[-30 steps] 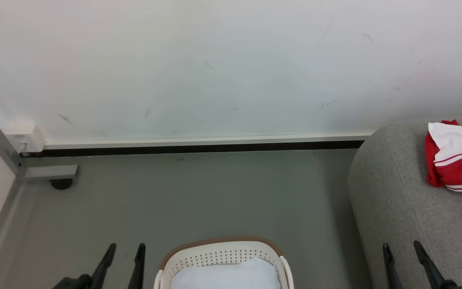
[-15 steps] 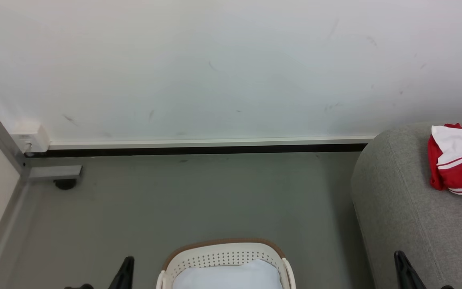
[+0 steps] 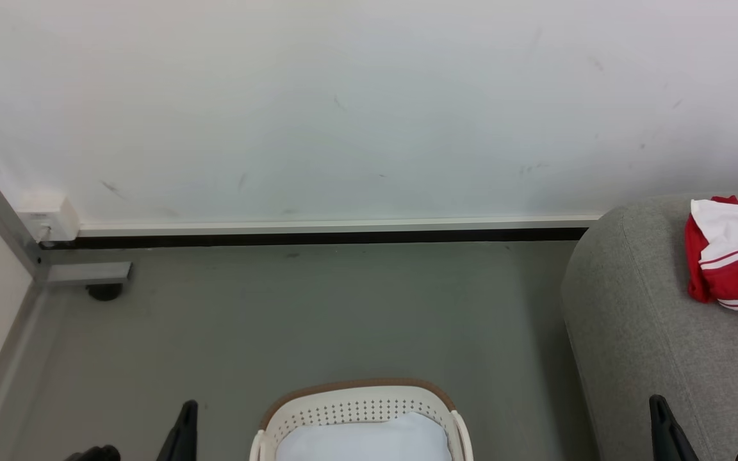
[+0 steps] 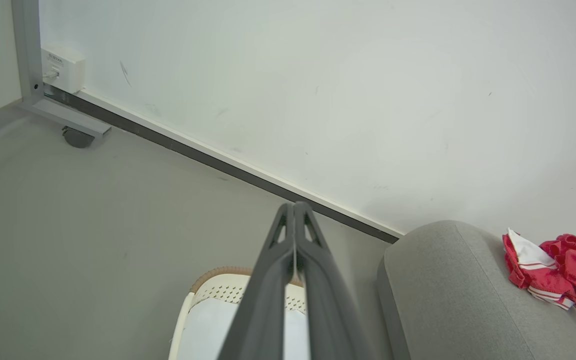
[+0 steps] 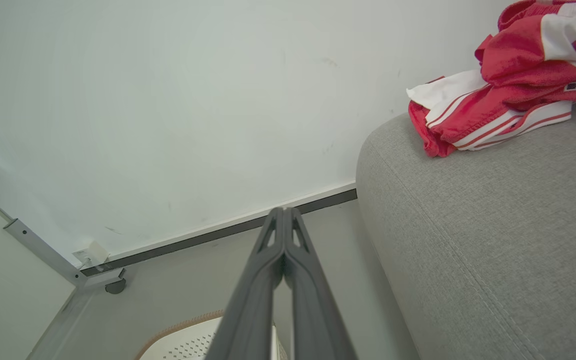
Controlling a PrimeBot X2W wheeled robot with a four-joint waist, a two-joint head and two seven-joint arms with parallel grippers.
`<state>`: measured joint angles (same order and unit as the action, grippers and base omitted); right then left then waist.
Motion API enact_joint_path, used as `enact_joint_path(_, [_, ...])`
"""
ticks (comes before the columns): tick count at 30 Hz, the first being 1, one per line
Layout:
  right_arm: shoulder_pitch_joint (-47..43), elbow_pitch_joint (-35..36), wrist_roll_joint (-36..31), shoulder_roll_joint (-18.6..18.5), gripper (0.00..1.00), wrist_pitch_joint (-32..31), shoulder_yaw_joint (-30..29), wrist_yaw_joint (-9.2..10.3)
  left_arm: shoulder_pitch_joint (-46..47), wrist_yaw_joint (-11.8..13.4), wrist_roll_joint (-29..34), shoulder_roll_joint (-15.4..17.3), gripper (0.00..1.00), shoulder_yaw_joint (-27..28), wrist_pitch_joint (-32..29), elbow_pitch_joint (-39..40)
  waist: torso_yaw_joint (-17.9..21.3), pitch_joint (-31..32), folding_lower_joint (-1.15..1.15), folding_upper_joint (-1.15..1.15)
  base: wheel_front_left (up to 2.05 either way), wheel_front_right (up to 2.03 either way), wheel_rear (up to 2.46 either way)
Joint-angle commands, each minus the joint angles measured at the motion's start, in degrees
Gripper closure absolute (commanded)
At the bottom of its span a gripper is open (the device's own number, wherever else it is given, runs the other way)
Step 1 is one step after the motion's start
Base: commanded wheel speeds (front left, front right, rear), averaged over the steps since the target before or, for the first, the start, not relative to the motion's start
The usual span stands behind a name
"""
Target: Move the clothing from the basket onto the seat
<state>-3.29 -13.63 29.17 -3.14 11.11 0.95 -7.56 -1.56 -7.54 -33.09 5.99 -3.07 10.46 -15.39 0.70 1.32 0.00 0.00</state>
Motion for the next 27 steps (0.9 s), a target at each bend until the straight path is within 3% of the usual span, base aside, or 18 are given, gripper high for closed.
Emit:
enact_joint_path(1, [1.9, 0.6, 1.9, -0.5, 1.0, -0.2, -0.3, 0.02, 1.5, 0.0, -1.6, 0.2, 1.0, 0.5, -0.5, 0.9, 0.0, 0.0, 0.0, 0.0, 0.0, 0.0, 0.0])
enact_joint_path(27, [4.6, 0.4, 24.1, -1.2, 1.0, -5.3, -1.7, 0.05, 3.8, 0.0, -21.7, -0.8, 1.0, 3.6, -6.1, 1.1, -0.2, -0.4, 0.0, 0.0, 0.0, 0.0, 0.0])
